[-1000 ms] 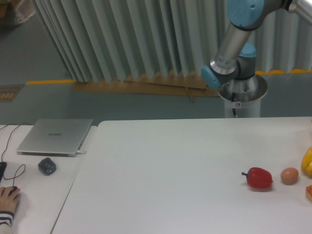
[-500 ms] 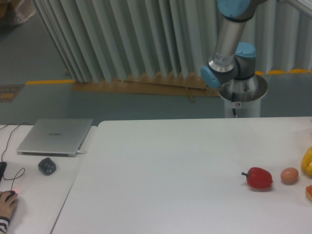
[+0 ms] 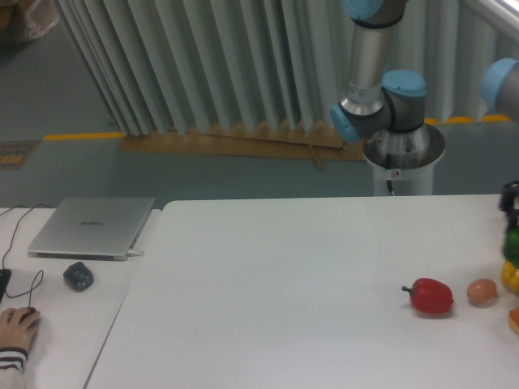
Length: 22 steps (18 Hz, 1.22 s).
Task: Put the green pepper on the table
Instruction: 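Carry the green bell pepper in and lower it beside the red pepper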
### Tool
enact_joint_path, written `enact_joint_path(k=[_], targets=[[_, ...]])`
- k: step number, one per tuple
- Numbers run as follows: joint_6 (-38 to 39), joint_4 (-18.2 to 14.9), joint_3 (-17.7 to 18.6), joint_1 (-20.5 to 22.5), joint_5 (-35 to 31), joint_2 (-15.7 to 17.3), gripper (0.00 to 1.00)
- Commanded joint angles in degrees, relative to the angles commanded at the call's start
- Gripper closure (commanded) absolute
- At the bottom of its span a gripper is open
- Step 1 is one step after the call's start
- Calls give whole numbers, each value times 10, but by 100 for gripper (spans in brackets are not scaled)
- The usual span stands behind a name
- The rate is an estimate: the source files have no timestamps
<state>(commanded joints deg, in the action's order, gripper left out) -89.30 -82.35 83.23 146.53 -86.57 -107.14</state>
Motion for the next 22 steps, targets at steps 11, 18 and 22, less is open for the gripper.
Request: enact_joint_path(k=[11, 18, 22], targets=[[21, 69, -10, -56, -12, -25, 58], [15, 162, -28, -65, -13, -61, 60], [18, 181, -38, -66, -15, -78, 60]])
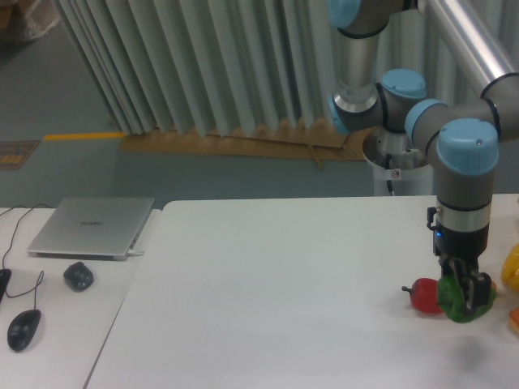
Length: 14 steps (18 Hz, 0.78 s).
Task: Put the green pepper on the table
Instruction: 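Carry the green bell pepper in and lower it beside the red pepper, then set the green pepper on the table and open the gripper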
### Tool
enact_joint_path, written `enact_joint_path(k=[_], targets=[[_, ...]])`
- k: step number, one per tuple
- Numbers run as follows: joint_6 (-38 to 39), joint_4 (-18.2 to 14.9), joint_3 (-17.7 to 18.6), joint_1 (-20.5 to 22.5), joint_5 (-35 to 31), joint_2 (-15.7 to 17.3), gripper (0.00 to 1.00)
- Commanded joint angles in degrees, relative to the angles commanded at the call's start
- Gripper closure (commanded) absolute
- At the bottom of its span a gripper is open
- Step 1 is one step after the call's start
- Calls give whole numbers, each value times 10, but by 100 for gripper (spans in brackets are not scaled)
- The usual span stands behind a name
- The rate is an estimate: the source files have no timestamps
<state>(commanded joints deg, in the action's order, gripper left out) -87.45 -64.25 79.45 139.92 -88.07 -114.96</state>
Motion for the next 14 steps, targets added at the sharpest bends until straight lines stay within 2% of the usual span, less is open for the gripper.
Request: enact_joint_path(k=[5, 8, 14], targets=[[3, -1, 11, -10, -1, -25, 59], [4, -3, 25, -11, -1, -26, 59], [5, -2, 29, -13, 1, -36, 58]])
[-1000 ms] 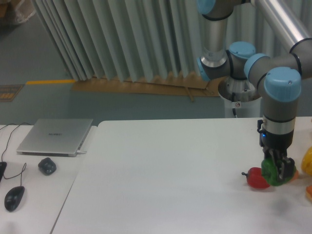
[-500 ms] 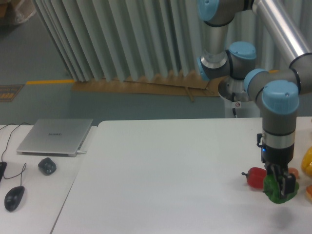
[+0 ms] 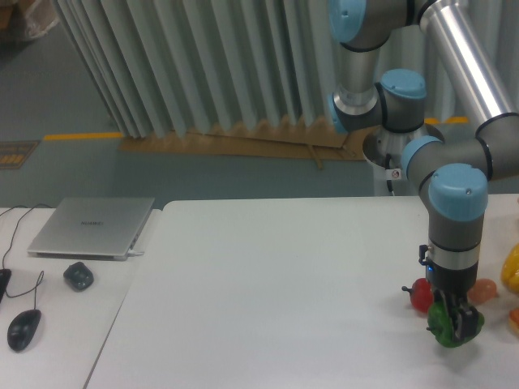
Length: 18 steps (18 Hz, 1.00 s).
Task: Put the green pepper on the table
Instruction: 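Set the green pepper on the table and open the gripper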
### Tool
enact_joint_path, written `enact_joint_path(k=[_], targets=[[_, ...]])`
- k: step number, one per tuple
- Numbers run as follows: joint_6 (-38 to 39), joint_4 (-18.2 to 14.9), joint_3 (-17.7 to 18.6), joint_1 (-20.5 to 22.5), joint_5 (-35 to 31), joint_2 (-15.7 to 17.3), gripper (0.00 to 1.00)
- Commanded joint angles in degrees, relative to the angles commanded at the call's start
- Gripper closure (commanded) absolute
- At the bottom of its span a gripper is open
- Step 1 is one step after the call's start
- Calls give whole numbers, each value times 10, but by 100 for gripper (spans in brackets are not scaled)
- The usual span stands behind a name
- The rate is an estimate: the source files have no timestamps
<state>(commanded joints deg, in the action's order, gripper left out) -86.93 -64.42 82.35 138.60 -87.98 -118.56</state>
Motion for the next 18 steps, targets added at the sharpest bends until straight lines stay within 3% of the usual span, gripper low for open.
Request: enact_joint_path(k=[6, 10, 11, 12, 13, 14, 15, 18], targets=[[4, 1, 0, 0, -2, -2, 54], [4, 1, 2, 0, -3, 2, 46], [4, 1, 3, 0, -3, 3, 37], [3, 2, 3, 0, -3, 3, 20], [4, 2, 3, 0, -3, 3, 15], [5, 2, 3, 0, -4, 3, 4], [9, 2, 3, 0, -5, 3, 0], [10, 2, 3, -1, -11, 4, 0]])
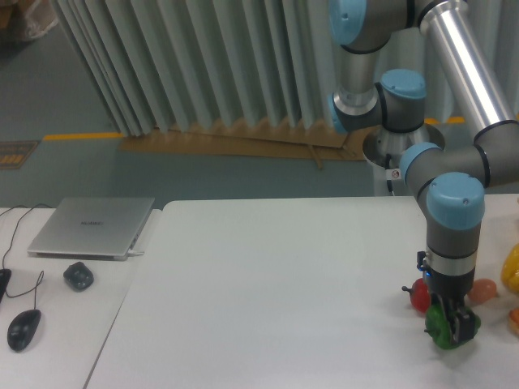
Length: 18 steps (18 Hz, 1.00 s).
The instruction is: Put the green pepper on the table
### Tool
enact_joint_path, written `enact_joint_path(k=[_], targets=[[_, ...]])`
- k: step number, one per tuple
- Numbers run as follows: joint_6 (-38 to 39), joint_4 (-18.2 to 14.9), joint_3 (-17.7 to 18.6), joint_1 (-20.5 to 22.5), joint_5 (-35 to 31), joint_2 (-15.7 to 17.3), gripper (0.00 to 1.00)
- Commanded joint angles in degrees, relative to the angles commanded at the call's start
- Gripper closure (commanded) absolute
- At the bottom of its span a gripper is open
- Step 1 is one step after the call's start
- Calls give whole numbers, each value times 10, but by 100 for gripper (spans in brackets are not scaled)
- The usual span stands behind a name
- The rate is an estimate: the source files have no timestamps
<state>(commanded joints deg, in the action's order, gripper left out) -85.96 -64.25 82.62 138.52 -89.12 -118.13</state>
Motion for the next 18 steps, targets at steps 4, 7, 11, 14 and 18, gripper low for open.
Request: enact_joint_path(k=[4, 7, 11, 14, 18], targets=[[1, 0, 0, 0, 0, 1, 0], [2, 0, 0, 0, 0, 3, 0], [18, -3, 18, -1, -1, 31, 0], [11, -45, 20, 1, -2, 70, 0], [11, -94, 27, -3, -11, 103, 0]])
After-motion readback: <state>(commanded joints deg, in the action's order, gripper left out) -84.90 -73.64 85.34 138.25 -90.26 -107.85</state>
